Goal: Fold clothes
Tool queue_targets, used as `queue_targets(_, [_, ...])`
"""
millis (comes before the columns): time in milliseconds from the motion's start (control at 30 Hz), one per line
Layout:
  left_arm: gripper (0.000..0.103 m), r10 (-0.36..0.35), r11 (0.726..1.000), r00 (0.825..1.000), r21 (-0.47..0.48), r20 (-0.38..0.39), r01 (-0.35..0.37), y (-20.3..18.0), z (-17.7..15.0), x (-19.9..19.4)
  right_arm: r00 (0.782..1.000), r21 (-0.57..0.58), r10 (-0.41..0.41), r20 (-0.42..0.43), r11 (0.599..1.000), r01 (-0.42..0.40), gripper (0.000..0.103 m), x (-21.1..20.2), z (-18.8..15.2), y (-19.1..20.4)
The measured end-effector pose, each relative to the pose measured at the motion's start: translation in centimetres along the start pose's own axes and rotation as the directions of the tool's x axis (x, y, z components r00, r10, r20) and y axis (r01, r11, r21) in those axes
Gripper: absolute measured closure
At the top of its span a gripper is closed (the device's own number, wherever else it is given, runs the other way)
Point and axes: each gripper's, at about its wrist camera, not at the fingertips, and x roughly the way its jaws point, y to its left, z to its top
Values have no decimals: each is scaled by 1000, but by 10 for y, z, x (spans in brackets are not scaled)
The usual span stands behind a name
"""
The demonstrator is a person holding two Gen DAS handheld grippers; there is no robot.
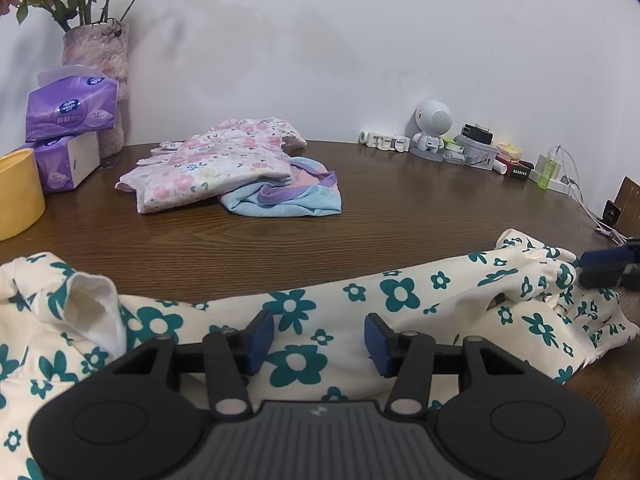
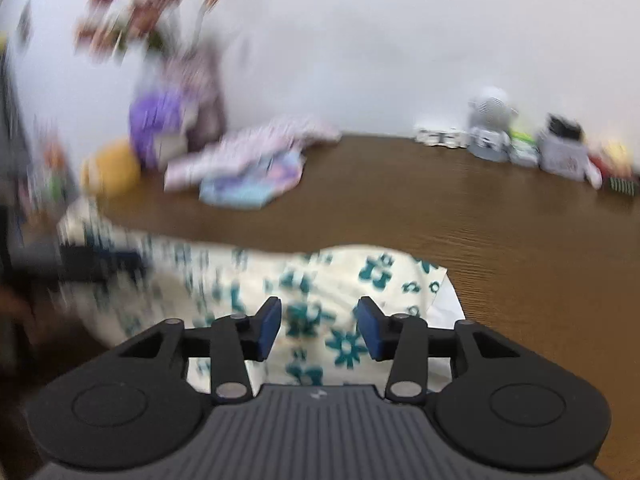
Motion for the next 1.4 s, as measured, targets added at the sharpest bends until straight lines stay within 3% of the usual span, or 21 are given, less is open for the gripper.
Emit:
queue_targets(133, [52,-4,1000,1000,-4,0,4,0,0,0,995,-193,-99,-26,977,92,51,18,-3,20])
queue_targets(233, [52,-7,1000,1000,-6,1,7,1,0,0,991,-273,-132,-24,954,121,51,31,-4,29])
queue_targets(267, [52,-8,1000,1000,-7,1,8,1,0,0,991,-279,-129,-28,953,116,60,33,-2,30])
queue_targets(300, [52,-9,1000,1000,-8,1,9,1,0,0,992,-274,-123,-34,955,109,87,34,-1,31])
queue_targets(333, [52,-10,1000,1000,-8,1,10,1,0,-1,992,-270,-118,-40,957,103,98,34,0,32])
queue_targets(400, [52,-12,1000,1000,-10,1,12,1,0,-1,992,-260,-121,-29,959,110,99,31,1,33])
queue_targets(633, [52,-16,1000,1000,-13,1,16,2,0,-1,988,-297,-144,48,943,152,98,1,12,42])
queue_targets(733, [51,-17,1000,1000,-12,1,17,2,0,-1,985,-330,-167,-37,933,146,85,13,10,44])
queue_targets(767, [51,-19,1000,1000,-12,1,19,3,0,-1,982,-333,-182,-41,929,159,73,16,8,45])
queue_targets(800, [51,-20,1000,1000,-13,1,20,3,0,-1,982,-330,-183,-37,930,161,68,16,6,46])
queue_targets(1000, [50,-20,1000,1000,-8,1,20,2,-1,-1,991,-276,-95,98,954,119,61,-5,3,66])
queue_targets(1233, [50,-29,999,1000,-18,2,29,4,-1,-1,968,-342,-238,73,906,249,60,41,-1,92])
queue_targets(1267, [50,-30,999,1000,-19,3,30,4,-1,-1,966,-349,-251,66,901,258,74,46,-2,95])
queue_targets(1300, [50,-30,999,1000,-20,3,30,4,-1,-1,965,-359,-254,65,896,260,98,47,-3,97])
queue_targets(1400, [50,-39,999,999,-26,4,39,6,-1,-1,958,-411,-268,99,866,285,99,37,-1,97])
